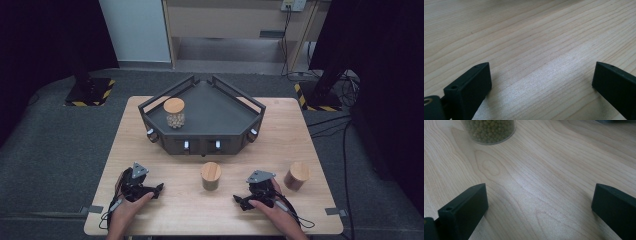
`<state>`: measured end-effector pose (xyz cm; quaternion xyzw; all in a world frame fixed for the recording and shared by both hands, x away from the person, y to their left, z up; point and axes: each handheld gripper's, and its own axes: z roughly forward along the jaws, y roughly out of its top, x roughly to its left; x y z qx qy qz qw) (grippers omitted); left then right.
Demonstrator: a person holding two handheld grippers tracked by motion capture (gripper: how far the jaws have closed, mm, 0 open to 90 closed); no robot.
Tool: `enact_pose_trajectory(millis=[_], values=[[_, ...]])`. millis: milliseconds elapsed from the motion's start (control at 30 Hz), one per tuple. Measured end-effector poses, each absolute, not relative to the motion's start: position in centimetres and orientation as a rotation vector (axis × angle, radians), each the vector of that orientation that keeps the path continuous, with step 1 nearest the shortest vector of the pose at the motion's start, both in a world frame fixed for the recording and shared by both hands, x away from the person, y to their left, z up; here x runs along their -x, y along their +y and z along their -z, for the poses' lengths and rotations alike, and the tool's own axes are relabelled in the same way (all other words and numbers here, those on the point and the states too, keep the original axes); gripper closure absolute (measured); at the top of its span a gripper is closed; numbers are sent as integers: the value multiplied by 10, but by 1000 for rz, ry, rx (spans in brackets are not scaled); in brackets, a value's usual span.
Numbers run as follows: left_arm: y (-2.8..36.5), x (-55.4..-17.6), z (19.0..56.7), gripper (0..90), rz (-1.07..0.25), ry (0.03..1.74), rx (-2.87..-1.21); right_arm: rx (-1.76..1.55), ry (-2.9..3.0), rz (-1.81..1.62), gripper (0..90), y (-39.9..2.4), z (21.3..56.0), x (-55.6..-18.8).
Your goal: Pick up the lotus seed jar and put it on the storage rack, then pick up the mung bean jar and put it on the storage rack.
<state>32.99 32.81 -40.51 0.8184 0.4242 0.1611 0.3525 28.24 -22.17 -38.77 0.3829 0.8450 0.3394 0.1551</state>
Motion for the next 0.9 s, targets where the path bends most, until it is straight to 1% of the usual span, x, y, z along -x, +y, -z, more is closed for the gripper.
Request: enact_pose_trajectory(millis=[133,200,467,900], values=[[328,-330,405,9,-417,1098,-2118,-1099,2421,-974,13,-222,388,-282],[328,-330,405,9,-416,1097,-2118,-1097,2437,-963,36,-223,383,-284],[328,-330,405,8,-414,1096,-2118,-1081,2415,-1030,34,-232,364,-282],[328,-331,405,5,-412,1096,-2117,-1016,2445,-1048,32,-230,351,-283]])
